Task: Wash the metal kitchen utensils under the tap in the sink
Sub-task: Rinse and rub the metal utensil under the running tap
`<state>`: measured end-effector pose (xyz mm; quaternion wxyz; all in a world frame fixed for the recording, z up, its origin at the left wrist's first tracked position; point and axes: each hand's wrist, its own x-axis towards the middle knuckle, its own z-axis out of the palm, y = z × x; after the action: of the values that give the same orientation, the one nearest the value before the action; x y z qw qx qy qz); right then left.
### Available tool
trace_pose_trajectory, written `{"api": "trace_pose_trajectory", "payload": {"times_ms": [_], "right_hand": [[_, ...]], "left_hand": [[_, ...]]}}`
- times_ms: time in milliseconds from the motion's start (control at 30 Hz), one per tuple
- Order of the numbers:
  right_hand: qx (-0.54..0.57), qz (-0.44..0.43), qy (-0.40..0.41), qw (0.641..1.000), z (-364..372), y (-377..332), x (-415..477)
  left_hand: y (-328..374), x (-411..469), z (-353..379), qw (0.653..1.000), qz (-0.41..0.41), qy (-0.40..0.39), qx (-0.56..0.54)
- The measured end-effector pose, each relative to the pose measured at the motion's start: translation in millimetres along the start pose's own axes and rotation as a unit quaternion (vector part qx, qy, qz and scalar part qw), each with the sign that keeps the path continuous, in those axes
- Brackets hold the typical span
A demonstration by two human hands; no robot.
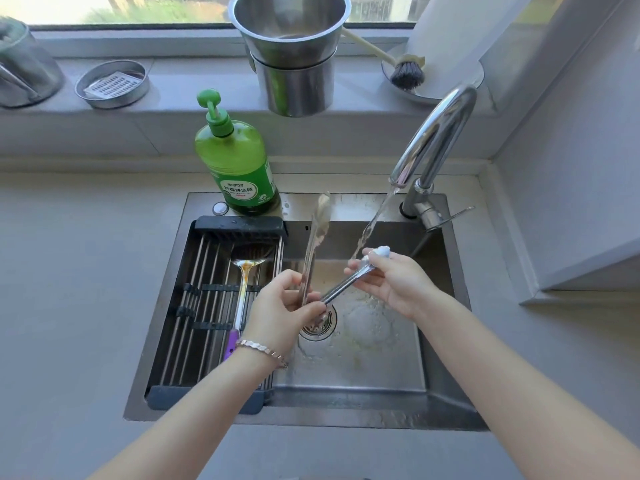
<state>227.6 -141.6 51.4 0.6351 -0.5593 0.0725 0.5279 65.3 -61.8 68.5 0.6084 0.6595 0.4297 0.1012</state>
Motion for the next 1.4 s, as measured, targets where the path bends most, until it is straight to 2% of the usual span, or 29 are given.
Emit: {"api": "trace_pose_trajectory", "payload": {"times_ms": [133, 267, 500, 800, 933, 1000, 1067, 1100, 1167, 1233, 1267, 1300, 1367, 1400], "right_hand": [[0.014, -0.013, -0.054, 0.998, 11, 3, 5], [0.029, -0.040, -0.061, 0.997, 22, 6, 9], [-0.002, -0.139, -0.016, 0.990, 15, -7, 5], [-0.005, -0.216, 0.081, 0.973, -25, -36, 2], [0.023, -0.189, 0.117, 0.975, -46, -36, 6], [0.040, -0.135, 0.138, 0.980, -56, -28, 11], [0.049, -0.046, 0.149, 0.987, -60, -15, 16], [0.024, -0.007, 0.160, 0.987, -60, -7, 18], [-0.099, 0.020, 0.199, 0.975, -57, 9, 23], [-0.208, -0.052, 0.237, 0.947, -46, 14, 17], [-0.208, -0.104, 0.212, 0.949, -37, 14, 13], [-0.182, -0.141, 0.152, 0.961, -27, 13, 9], [-0.138, -0.164, 0.033, 0.976, -6, 12, 2], [-0.128, -0.167, 0.007, 0.977, 2, 12, 1]], "left_hand": [[-9, -1, -8, 0.993, 0.052, 0.055, 0.089], [-18, 1, -14, 0.991, 0.072, 0.081, 0.081], [-14, 22, -1, 0.995, 0.074, 0.057, 0.022], [7, 63, 50, 0.997, 0.082, 0.004, -0.010], [8, 66, 60, 0.995, 0.070, -0.067, -0.001], [5, 61, 59, 0.993, 0.060, -0.096, 0.035], [-3, 55, 54, 0.990, 0.060, -0.103, 0.072], [-6, 52, 51, 0.991, 0.057, -0.098, 0.078], [-12, 46, 42, 0.992, 0.046, -0.076, 0.088], [-17, 41, 32, 0.993, 0.034, -0.069, 0.086], [-18, 38, 29, 0.994, 0.028, -0.071, 0.078], [-20, 35, 26, 0.995, 0.023, -0.069, 0.069], [-22, 32, 23, 0.996, 0.024, -0.050, 0.066], [-23, 31, 22, 0.996, 0.031, -0.040, 0.077]]}}
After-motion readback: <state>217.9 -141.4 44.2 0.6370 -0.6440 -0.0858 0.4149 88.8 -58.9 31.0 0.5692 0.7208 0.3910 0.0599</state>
